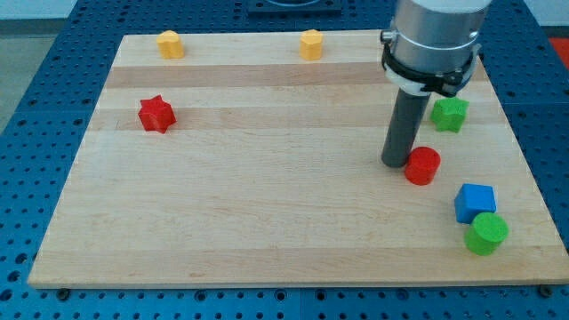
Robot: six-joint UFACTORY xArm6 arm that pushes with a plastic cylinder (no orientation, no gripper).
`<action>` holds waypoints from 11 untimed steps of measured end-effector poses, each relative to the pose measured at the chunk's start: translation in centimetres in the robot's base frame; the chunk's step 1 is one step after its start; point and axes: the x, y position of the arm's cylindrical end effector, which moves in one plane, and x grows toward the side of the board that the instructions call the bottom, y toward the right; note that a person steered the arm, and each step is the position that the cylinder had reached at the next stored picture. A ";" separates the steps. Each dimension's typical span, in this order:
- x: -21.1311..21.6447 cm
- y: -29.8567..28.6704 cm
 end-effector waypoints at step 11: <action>-1.0 -15.5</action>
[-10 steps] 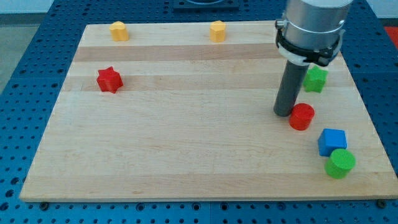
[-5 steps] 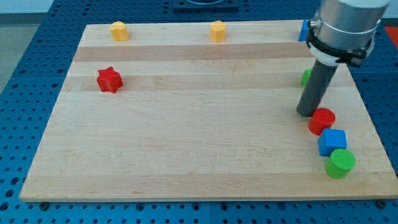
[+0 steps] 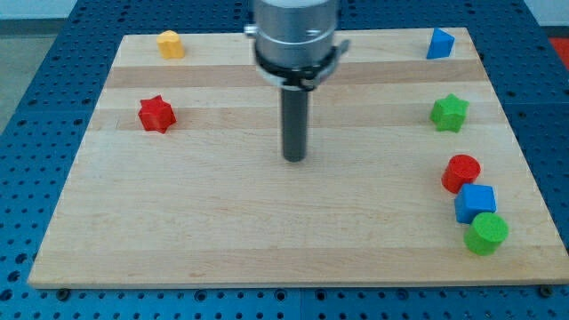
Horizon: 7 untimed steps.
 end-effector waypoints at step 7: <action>-7.1 -23.8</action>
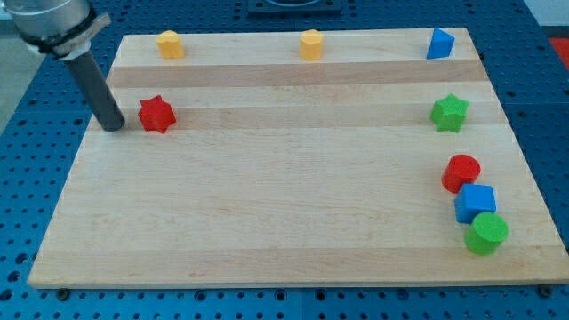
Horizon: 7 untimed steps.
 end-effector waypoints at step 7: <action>6.0 13.8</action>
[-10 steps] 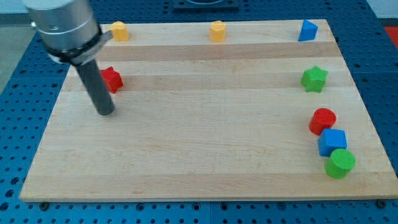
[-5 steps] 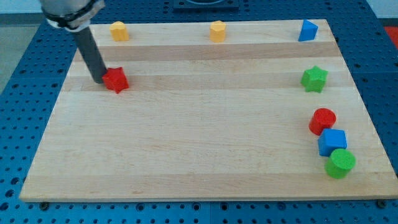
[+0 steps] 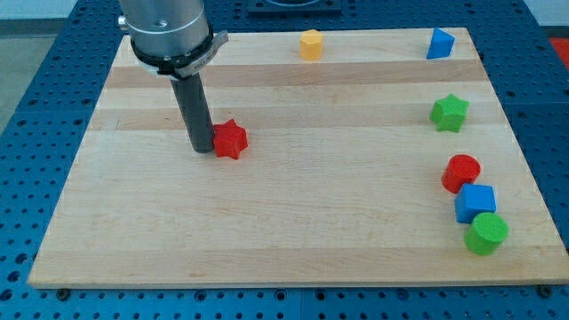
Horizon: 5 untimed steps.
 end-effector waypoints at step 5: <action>-2.4 6.6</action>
